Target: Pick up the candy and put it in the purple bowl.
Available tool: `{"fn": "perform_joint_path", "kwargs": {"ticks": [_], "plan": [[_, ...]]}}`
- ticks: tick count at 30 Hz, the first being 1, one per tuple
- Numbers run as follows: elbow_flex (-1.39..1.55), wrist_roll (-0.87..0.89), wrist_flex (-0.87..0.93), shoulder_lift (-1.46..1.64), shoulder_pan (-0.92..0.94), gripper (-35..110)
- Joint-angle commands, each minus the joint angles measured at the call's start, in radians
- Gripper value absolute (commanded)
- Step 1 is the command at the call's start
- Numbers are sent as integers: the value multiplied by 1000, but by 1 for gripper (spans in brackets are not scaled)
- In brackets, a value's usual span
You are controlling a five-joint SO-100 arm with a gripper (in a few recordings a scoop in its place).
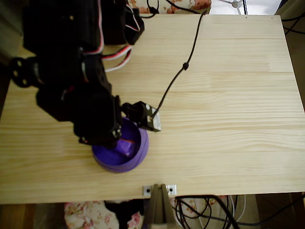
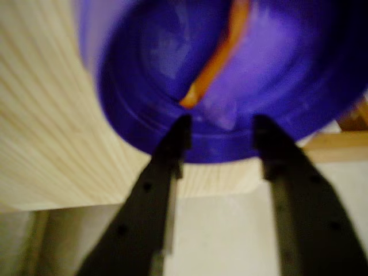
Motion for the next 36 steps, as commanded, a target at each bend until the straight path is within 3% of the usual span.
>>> {"fn": "perform_joint_path", "kwargs": {"ticks": [1,9,13,18,22,25,30,36], "plan": [[18,0,-20,110,6,27],[74,18,-48,210,9,27],[5,-8,6,291,20,0],[-29,25,20,443,34,0],[313,101,-199,742,32,0],[532,55,-295,934,64,0],[718,64,-284,1043,107,0],[963,118,-304,1204,12,0]]}}
